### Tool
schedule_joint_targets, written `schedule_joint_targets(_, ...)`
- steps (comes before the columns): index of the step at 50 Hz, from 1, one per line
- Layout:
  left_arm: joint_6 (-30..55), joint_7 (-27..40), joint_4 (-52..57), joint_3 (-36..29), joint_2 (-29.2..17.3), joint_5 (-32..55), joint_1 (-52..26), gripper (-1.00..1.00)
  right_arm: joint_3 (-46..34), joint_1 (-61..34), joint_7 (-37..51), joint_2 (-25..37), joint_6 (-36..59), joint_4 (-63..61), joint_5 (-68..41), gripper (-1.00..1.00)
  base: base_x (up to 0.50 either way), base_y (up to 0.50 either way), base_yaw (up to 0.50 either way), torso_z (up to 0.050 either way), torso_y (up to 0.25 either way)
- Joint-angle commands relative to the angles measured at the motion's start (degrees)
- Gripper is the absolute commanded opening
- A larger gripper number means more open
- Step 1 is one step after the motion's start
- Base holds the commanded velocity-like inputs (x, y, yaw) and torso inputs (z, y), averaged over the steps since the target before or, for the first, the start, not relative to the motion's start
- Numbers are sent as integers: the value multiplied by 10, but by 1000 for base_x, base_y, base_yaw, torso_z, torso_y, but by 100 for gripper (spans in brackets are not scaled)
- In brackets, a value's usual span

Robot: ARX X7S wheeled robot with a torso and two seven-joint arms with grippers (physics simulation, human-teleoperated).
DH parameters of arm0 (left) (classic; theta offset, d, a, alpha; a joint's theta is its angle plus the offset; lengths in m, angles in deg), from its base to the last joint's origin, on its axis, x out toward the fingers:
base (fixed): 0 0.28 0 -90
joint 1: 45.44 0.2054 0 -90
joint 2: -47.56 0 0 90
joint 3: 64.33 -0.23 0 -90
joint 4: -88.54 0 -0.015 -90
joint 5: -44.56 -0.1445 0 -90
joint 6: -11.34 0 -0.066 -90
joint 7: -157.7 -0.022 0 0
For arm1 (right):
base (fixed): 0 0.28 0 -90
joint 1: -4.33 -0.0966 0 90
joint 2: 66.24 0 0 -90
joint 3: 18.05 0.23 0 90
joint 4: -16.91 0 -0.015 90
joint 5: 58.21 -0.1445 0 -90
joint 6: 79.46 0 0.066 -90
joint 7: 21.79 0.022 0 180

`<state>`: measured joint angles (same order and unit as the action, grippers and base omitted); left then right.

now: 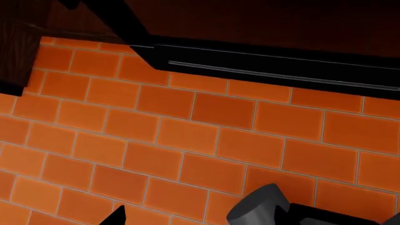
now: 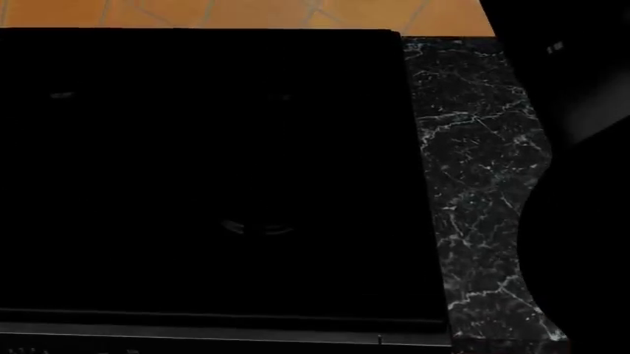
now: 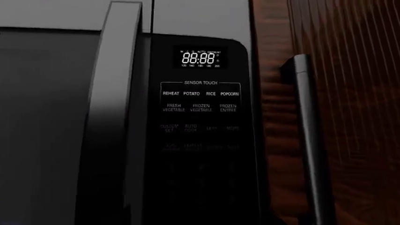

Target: Press the stop button on the microwave

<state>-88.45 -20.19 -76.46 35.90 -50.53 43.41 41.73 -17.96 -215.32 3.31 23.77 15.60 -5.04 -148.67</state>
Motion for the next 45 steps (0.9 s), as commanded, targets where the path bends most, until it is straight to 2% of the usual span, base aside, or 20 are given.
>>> schedule_joint_targets(1,0,0,0,-1,0,0,-2,100,-3,5,7,0,-5,1,10,100,0,0,0,47,146)
schedule_joint_targets(23,0,0,0,-1,0,0,-2,100,5,10,10,0,6,2,39,100,83,0,0,47,148)
schedule_joint_targets(28,0,0,0,-1,0,0,-2,100,5,12,11,0,0,0,42,100,377,-5,0,47,147)
schedule_joint_targets(39,0,0,0,-1,0,0,-2,100,9,17,1,0,-9,0,50,100,0,0,0,47,148)
schedule_joint_targets(45,0,0,0,-1,0,0,-2,100,7,14,6,0,-17,1,54,100,322,-20,0,47,147)
